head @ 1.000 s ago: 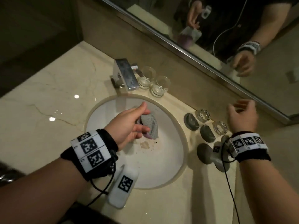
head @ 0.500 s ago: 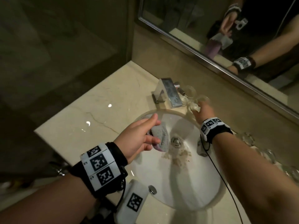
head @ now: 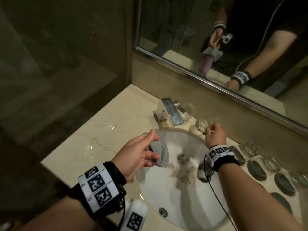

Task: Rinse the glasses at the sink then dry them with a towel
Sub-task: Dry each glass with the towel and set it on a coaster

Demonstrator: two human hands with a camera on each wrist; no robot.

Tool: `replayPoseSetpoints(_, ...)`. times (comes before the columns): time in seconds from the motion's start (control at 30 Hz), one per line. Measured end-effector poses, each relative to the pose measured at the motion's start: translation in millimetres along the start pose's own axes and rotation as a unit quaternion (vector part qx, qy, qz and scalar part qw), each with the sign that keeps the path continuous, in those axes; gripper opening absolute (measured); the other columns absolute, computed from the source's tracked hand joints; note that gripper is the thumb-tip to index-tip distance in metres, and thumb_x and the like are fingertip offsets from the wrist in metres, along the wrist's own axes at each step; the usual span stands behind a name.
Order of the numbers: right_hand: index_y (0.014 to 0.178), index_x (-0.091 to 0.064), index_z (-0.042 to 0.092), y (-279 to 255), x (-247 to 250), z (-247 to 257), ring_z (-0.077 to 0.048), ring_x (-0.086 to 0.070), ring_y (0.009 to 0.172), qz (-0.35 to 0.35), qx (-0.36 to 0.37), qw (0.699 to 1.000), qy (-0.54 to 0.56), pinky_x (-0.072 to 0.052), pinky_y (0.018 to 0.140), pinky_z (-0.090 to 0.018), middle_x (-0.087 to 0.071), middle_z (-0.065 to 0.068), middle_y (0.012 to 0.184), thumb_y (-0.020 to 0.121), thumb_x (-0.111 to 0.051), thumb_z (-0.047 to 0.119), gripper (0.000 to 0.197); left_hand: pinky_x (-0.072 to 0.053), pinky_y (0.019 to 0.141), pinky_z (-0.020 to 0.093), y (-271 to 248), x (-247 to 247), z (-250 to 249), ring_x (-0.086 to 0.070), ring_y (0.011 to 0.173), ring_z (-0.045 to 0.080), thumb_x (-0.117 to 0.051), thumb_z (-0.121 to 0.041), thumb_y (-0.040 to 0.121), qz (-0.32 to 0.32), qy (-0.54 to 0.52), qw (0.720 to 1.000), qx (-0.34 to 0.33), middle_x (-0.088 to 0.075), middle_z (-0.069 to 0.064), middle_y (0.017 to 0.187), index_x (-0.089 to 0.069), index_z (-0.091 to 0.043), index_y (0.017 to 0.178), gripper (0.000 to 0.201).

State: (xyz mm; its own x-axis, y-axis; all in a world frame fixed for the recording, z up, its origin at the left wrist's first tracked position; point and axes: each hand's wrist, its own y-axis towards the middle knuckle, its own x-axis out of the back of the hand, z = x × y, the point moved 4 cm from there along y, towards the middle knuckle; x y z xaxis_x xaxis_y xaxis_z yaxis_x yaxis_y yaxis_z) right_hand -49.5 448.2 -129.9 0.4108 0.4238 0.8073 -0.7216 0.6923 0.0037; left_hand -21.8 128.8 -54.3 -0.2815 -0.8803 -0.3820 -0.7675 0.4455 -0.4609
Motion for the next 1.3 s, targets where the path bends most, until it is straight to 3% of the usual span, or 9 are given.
replayPoseSetpoints(0.1,0.084,-0.049,0.012,-50,22,-7,-0.022,-0.068,0.078,-0.018,-0.102,0.928,0.359,-0.057,0.075,-0.034,-0.065,-0.016,0.102,0.097,-0.05,0.008,0.014,-0.045,0.049,0.022,-2,-10,-12,-0.059,0.069,0.016,-0.052,-0.049,0.083,0.011,-0.002,1.0,0.002,-0.063,0.011,0.094,-0.059,-0.008,0.117,0.054)
replayPoseSetpoints(0.33,0.092,-0.057,0.009,-140,43,22,-0.01,-0.062,0.061,0.068,-0.203,0.475,0.853,-0.055,0.058,-0.027,-0.067,-0.002,0.079,0.095,-0.047,0.011,0.01,-0.045,0.048,0.022,1,-34,-20,-0.059,0.073,0.018,-0.049,-0.045,0.094,0.015,0.021,1.0,0.006,-0.062,0.014,0.106,-0.061,-0.007,0.117,0.046)
replayPoseSetpoints(0.47,0.091,-0.061,0.004,-166,49,33,-0.011,-0.053,0.051,0.074,-0.175,0.34,0.921,-0.052,0.053,-0.028,-0.064,-0.005,0.079,0.056,-0.083,-0.002,0.042,-0.046,0.053,0.023,2,-51,-21,-0.058,0.077,0.02,-0.048,-0.045,0.096,0.031,0.046,0.998,0.004,-0.061,0.014,0.109,-0.062,-0.008,0.114,0.043)
replayPoseSetpoints(0.53,0.089,-0.061,0.007,-170,50,31,-0.009,-0.047,0.049,0.088,-0.155,0.314,0.933,-0.051,0.055,-0.027,-0.063,-0.003,0.082,0.05,-0.086,-0.005,0.049,-0.045,0.059,0.026,0,-59,-20,-0.058,0.073,0.018,-0.048,-0.044,0.096,0.038,0.058,0.998,-0.002,-0.062,0.015,0.108,-0.062,-0.008,0.113,0.043)
replayPoseSetpoints(0.7,0.089,-0.06,0.012,-176,59,31,-0.007,-0.039,0.045,0.077,-0.137,0.392,0.907,-0.049,0.055,-0.024,-0.063,0.0,0.079,0.072,-0.077,0.009,0.025,-0.048,0.064,0.029,-4,-71,-15,-0.061,0.069,0.017,-0.056,-0.045,0.088,0.05,0.08,0.996,-0.001,-0.062,0.02,0.111,-0.06,-0.005,0.116,0.049)
replayPoseSetpoints(0.8,0.081,-0.057,0.012,-181,73,39,-0.007,-0.039,0.045,0.047,-0.114,0.516,0.847,-0.046,0.052,-0.023,-0.06,0.0,0.074,0.09,-0.049,0.013,0.012,-0.053,0.063,0.029,-4,-77,-12,-0.062,0.075,0.022,-0.058,-0.049,0.079,0.065,0.083,0.994,0.007,-0.06,0.023,0.109,-0.057,-0.002,0.115,0.059)
replayPoseSetpoints(1.03,0.088,-0.052,0.004,-194,102,62,-0.015,-0.051,0.052,0.074,0.067,0.806,0.584,-0.044,0.052,-0.026,-0.067,-0.008,0.08,0.088,-0.056,0.004,0.004,-0.056,0.079,0.039,-6,-89,-18,-0.067,0.088,0.033,-0.055,-0.066,0.074,0.133,0.079,0.988,0.011,-0.075,0.012,0.098,-0.064,-0.003,0.112,0.075)
replayPoseSetpoints(1.17,0.096,-0.059,0.003,-206,107,75,-0.022,-0.059,0.056,0.089,0.118,0.835,0.531,-0.049,0.054,-0.041,-0.069,-0.015,0.084,0.091,-0.055,0.003,0.007,-0.057,0.078,0.04,-5,-88,-22,-0.068,0.092,0.031,-0.069,-0.053,0.076,0.124,0.043,0.991,0.006,-0.064,0.022,0.114,-0.064,-0.001,0.112,0.063)
replayPoseSetpoints(1.3,0.106,-0.061,0.026,-193,101,38,-0.011,-0.059,0.07,-0.026,0.045,0.887,0.46,-0.05,0.06,-0.026,-0.067,-0.011,0.098,0.087,-0.062,0.005,0.028,-0.059,0.06,0.03,-4,-86,-28,-0.069,0.091,0.029,-0.063,-0.05,0.077,0.118,-0.07,0.99,0.037,-0.059,0.021,0.132,-0.058,-0.008,0.13,0.067)
